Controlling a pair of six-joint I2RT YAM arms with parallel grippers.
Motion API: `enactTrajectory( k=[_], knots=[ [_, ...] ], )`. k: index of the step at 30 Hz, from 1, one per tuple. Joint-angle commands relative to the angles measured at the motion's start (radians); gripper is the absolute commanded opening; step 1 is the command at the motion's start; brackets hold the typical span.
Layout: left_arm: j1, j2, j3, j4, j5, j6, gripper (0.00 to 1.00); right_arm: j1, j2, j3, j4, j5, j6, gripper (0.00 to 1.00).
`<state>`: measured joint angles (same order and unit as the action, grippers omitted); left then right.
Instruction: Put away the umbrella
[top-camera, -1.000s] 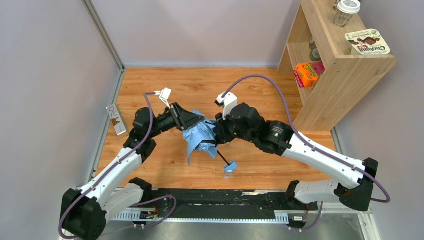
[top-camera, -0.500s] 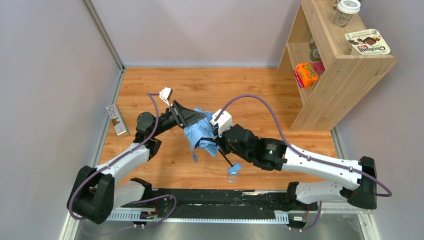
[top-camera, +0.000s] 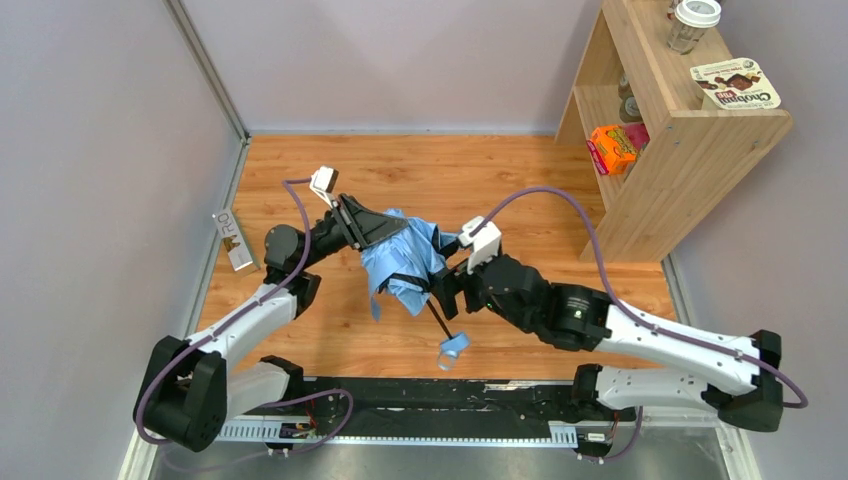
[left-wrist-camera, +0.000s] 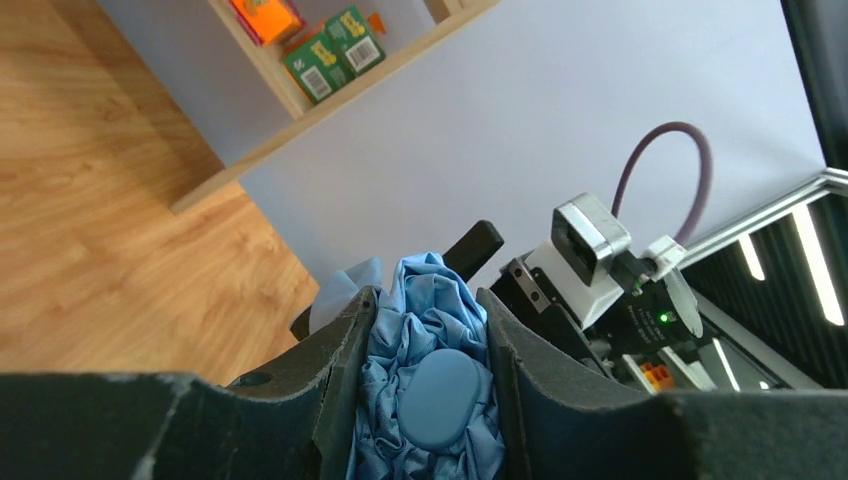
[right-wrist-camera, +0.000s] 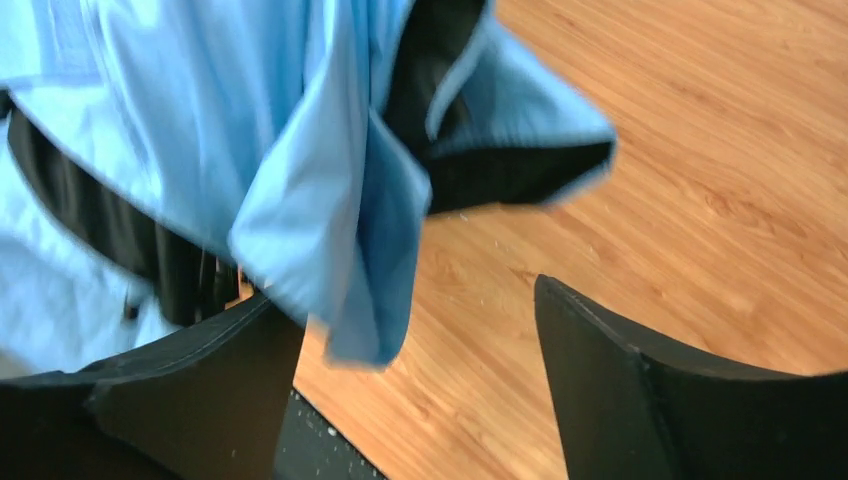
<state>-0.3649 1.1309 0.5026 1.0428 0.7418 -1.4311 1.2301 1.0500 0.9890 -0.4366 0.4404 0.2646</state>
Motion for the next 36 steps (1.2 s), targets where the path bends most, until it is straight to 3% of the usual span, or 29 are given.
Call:
enactTrajectory(
  k=[1,5,8,11,15,20,23,31,36],
  knots=[
    [0.021,-0.039,0.109,-0.021,-0.064,0.086,0.0,-0.012,-0.126,-0.019,-0.131,0.011,0.203,0.92],
    [0.038,-0.046,0.143,-0.036,-0.085,0.106,0.0,-0.078,-0.225,-0.065,-0.182,0.006,0.326,1.0],
    [0.046,-0.042,0.159,0.003,-0.111,0.097,0.0,-0.229,-0.265,-0.098,-0.217,-0.075,0.467,1.0],
    [0.047,-0.045,0.169,0.022,-0.175,0.092,0.0,-0.432,-0.259,-0.147,-0.18,-0.279,0.591,1.0],
    [0.049,-0.022,0.174,0.129,-0.254,0.035,0.0,-0.58,-0.151,-0.207,0.114,-0.644,0.757,1.0],
    [0.047,0.033,0.14,0.316,-0.39,-0.037,0.0,-0.575,0.058,-0.295,0.724,-0.945,1.277,1.0],
    [0.047,0.063,0.142,0.39,-0.424,-0.051,0.0,-0.531,0.221,-0.319,1.048,-0.99,1.597,0.96],
    [0.047,0.075,0.163,0.396,-0.464,-0.028,0.0,-0.39,0.481,-0.355,1.455,-0.869,2.073,0.98],
    [0.047,0.107,0.179,0.419,-0.463,-0.084,0.0,-0.356,0.535,-0.348,1.539,-0.818,2.153,0.96]
  ],
)
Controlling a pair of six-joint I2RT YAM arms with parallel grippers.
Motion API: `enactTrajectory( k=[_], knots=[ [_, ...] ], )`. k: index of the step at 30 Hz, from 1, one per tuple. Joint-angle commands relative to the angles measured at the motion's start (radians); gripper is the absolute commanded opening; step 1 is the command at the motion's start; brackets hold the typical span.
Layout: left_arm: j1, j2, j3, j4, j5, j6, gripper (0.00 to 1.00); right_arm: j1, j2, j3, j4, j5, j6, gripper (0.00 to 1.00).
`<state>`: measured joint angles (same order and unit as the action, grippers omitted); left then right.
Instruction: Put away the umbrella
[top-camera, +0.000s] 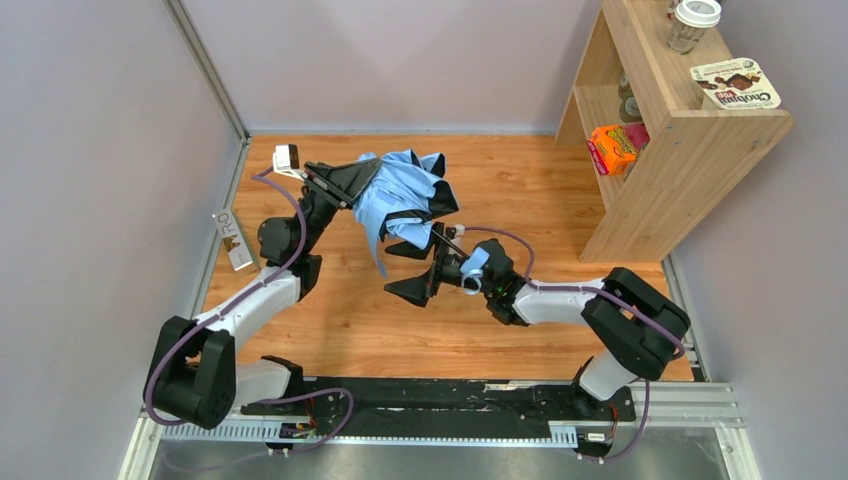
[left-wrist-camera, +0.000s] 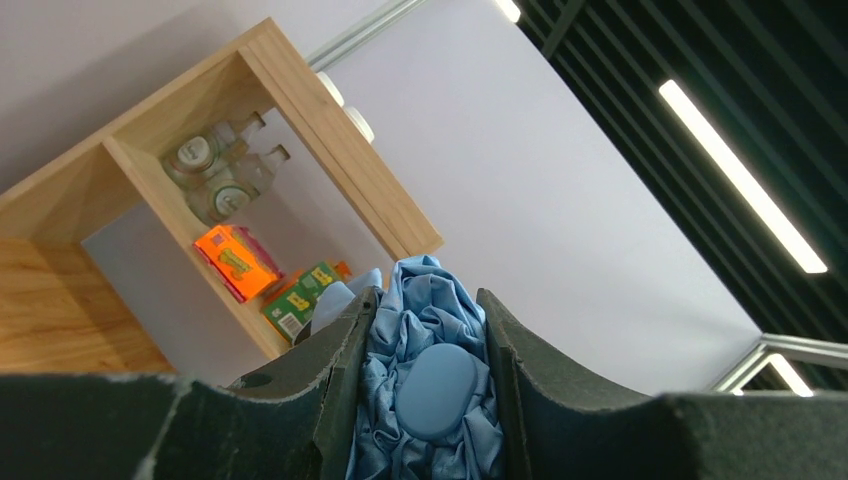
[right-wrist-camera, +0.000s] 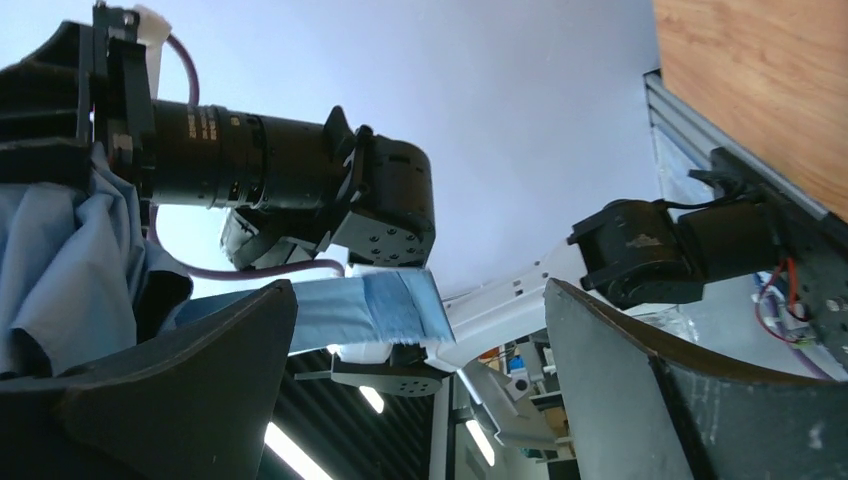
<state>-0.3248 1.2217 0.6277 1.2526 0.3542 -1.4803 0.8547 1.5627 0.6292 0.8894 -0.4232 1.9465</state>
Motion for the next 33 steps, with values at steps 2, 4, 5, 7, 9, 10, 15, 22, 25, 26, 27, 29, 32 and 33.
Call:
enactTrajectory(
  k=[2,4,5,7,9,10,15,22,25,26,27,29,32,33],
  knots=[
    [0.007,0.012,0.047,0.214,-0.092,-0.07,0.0,0.02,0.034,0.032,0.224,0.041,0.47,0.91],
    [0.007,-0.001,0.047,0.212,-0.093,-0.078,0.0,0.021,0.048,0.056,0.236,0.02,0.462,0.91],
    [0.007,-0.007,0.046,0.212,-0.098,-0.08,0.0,0.024,0.048,0.064,0.24,0.017,0.456,0.91],
    [0.007,-0.014,0.052,0.212,-0.093,-0.11,0.0,0.029,0.043,0.076,0.243,0.017,0.457,0.92],
    [0.007,-0.019,0.056,0.212,-0.077,-0.11,0.0,0.029,0.039,0.087,0.253,0.026,0.462,0.93],
    [0.007,-0.025,0.046,0.212,-0.08,-0.113,0.0,0.029,0.039,0.093,0.258,0.032,0.465,0.94],
    [0.006,-0.044,0.012,0.214,-0.093,-0.12,0.0,0.043,0.057,0.135,0.273,0.063,0.497,0.91],
    [0.006,-0.054,0.0,0.214,-0.09,-0.112,0.0,0.079,0.037,0.142,0.244,0.139,0.534,0.56],
    [0.006,-0.057,-0.002,0.212,-0.092,-0.106,0.0,0.079,0.033,0.133,0.247,0.159,0.528,0.53],
    [0.006,-0.059,-0.003,0.212,-0.095,-0.107,0.0,0.081,0.033,0.126,0.252,0.164,0.528,0.53],
    [0.006,-0.057,-0.005,0.212,-0.093,-0.109,0.0,0.081,0.034,0.121,0.261,0.175,0.526,0.53],
    [0.006,-0.057,-0.006,0.212,-0.089,-0.109,0.0,0.083,0.04,0.112,0.282,0.196,0.531,0.5],
    [0.006,-0.06,-0.013,0.212,-0.093,-0.11,0.0,0.083,0.053,0.107,0.325,0.219,0.532,0.43],
    [0.006,-0.06,-0.016,0.212,-0.093,-0.109,0.0,0.084,0.057,0.109,0.335,0.227,0.535,0.41]
  ],
)
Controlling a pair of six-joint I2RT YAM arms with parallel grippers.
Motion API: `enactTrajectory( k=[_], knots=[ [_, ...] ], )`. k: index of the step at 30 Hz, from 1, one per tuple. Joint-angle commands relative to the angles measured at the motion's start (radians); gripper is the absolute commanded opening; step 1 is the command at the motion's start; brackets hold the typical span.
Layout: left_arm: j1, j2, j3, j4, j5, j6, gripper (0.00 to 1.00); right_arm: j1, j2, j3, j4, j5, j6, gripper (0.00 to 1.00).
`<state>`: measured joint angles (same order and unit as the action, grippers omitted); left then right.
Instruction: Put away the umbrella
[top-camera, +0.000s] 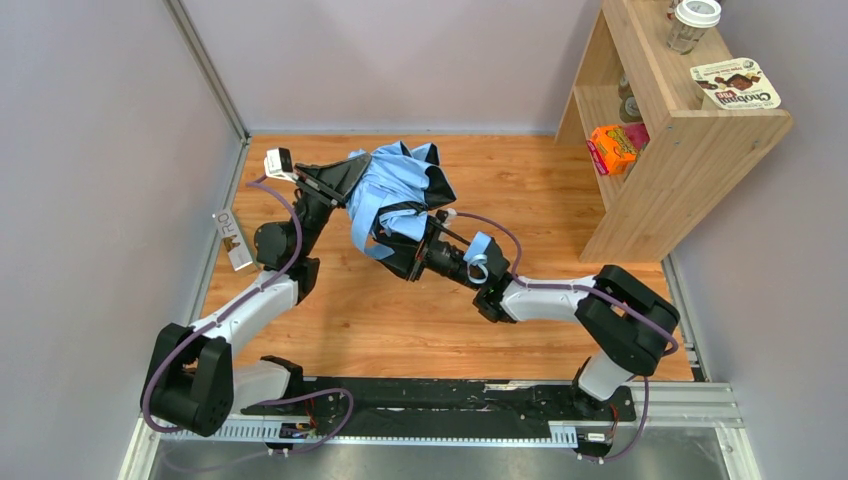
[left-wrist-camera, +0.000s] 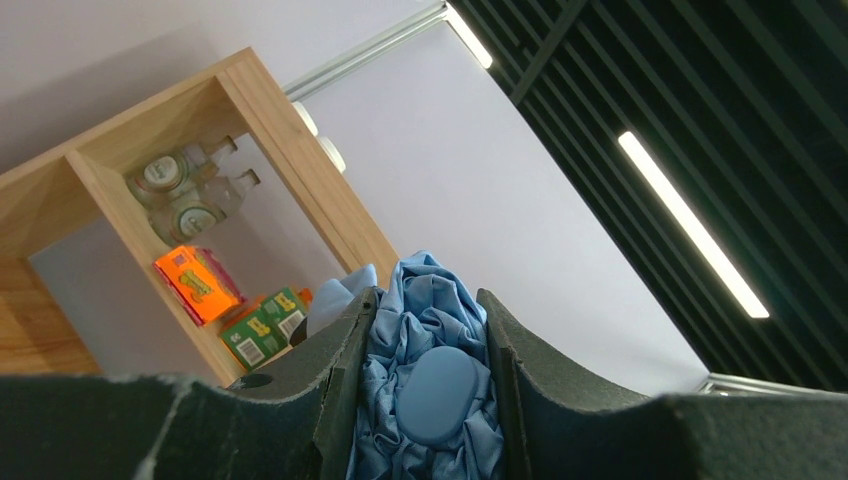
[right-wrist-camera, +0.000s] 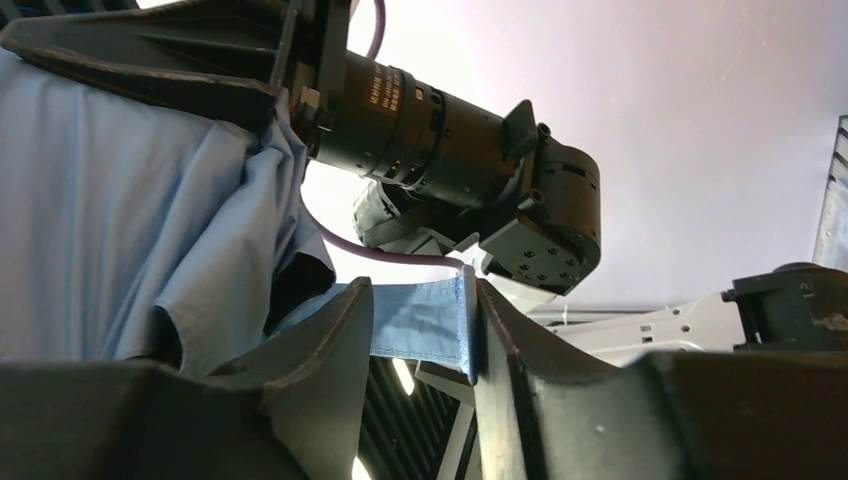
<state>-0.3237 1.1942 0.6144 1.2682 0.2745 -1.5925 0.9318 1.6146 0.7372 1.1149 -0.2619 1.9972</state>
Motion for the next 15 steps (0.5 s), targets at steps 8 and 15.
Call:
enactTrajectory(
  k=[8,15],
  knots=[
    [0.005,-0.024,-0.013,0.197,-0.003,-0.029,0.0,0.001,0.03,-0.004,0.177,0.089,0.442,0.0],
    [-0.003,-0.004,-0.022,0.192,0.112,-0.156,0.0,-0.171,0.042,-0.091,0.265,0.076,0.197,0.0]
  ],
)
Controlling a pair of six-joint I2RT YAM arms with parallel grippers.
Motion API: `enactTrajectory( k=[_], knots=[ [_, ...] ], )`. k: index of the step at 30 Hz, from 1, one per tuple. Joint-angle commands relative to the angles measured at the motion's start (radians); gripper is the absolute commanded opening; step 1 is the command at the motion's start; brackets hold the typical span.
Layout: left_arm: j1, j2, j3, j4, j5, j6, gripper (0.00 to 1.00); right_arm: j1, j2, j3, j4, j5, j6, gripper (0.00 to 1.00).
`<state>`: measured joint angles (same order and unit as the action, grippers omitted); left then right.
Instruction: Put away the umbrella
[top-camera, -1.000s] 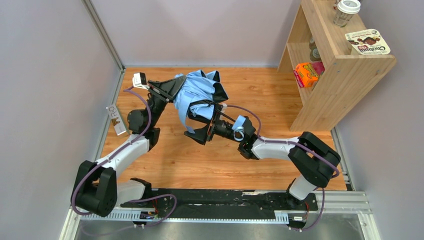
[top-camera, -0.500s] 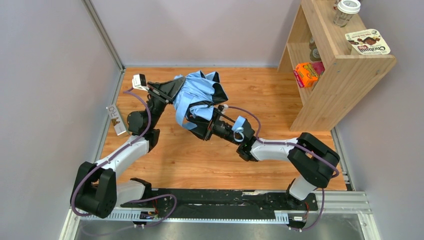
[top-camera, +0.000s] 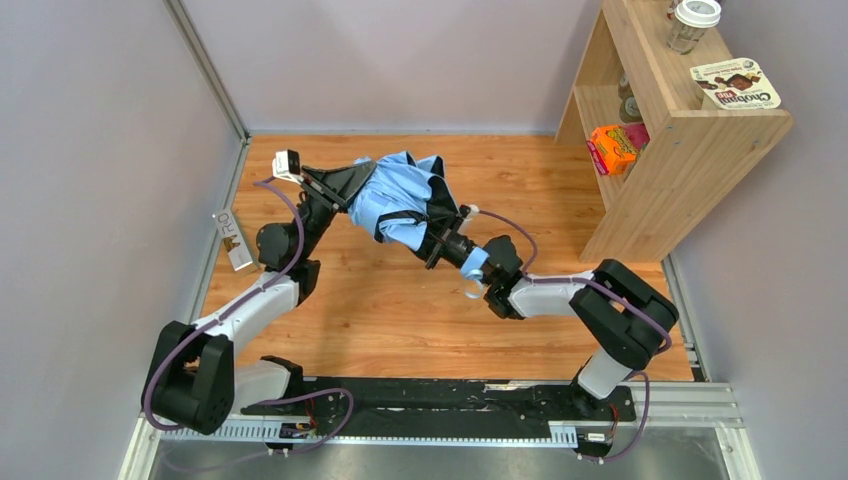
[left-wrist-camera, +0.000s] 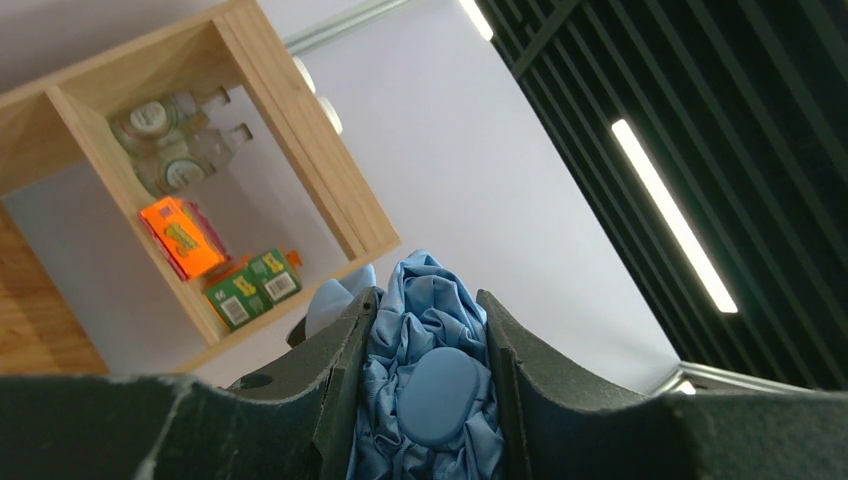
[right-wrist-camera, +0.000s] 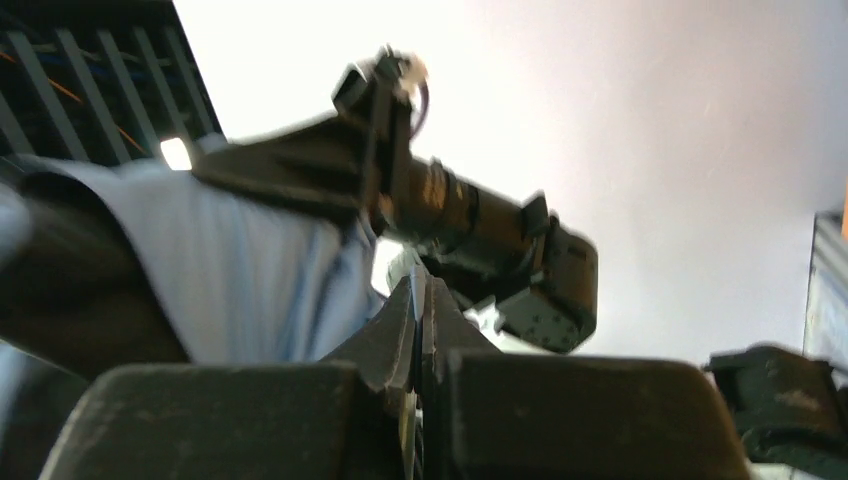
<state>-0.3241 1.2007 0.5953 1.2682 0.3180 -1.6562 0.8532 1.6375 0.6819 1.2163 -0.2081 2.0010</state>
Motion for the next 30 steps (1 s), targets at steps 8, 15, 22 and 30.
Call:
enactTrajectory(
  k=[8,15,22,30],
  knots=[
    [-0.013,-0.019,-0.139,0.162,0.306,-0.191,0.0,-0.24,0.009,-0.047,0.298,-0.074,-0.016,0.0],
    [-0.015,-0.185,-0.189,-0.226,0.389,-0.018,0.0,-0.278,-0.08,-0.048,0.272,-0.122,-0.171,0.0],
    [-0.016,-0.271,-0.213,-0.542,0.434,0.209,0.0,-0.256,-0.137,-0.019,0.229,-0.171,-0.312,0.0],
    [-0.016,-0.382,-0.216,-0.78,0.428,0.452,0.0,-0.241,-0.382,0.054,-0.15,-0.218,-0.6,0.0]
  ],
)
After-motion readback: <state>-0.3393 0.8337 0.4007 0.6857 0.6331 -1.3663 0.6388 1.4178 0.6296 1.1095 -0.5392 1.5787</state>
